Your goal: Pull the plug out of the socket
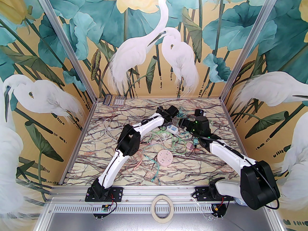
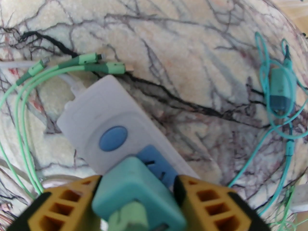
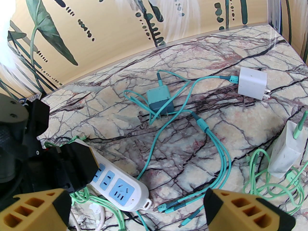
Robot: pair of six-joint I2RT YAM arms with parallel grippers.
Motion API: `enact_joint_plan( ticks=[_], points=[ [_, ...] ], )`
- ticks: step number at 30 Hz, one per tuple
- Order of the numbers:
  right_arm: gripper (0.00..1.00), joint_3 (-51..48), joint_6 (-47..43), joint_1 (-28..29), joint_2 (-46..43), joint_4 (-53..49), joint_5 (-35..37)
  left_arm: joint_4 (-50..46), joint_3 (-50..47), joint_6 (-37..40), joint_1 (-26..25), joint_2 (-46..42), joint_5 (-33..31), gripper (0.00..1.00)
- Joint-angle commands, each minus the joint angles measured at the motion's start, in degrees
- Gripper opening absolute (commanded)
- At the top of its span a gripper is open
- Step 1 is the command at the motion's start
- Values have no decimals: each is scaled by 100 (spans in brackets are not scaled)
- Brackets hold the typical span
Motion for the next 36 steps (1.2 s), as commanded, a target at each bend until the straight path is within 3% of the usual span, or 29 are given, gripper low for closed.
enact_joint_plan(
  ticks=[1,9,16,20,23,28,36],
  points=[
    [99,-10,-106,78,46,131,-93,-97,135,147,50,-56,-57,48],
    [99,69,-188,188,203,126,-156,565,-464,1518,171,-369,474,41],
    [99,107,-197,215,295,122,-192,674,-1016,3021,251,-772,634,41],
    [99,104,-194,219,311,129,-174,745,-1201,2865,423,-1033,1027,57],
    [99,95,-194,232,339,148,-165,773,-1039,2570,438,-1059,1189,63],
    [99,106,-194,232,391,155,-166,614,-549,2249,441,-800,1049,63],
    [99,130,-189,241,446,143,-191,289,-84,1875,445,-283,1156,54]
  ],
)
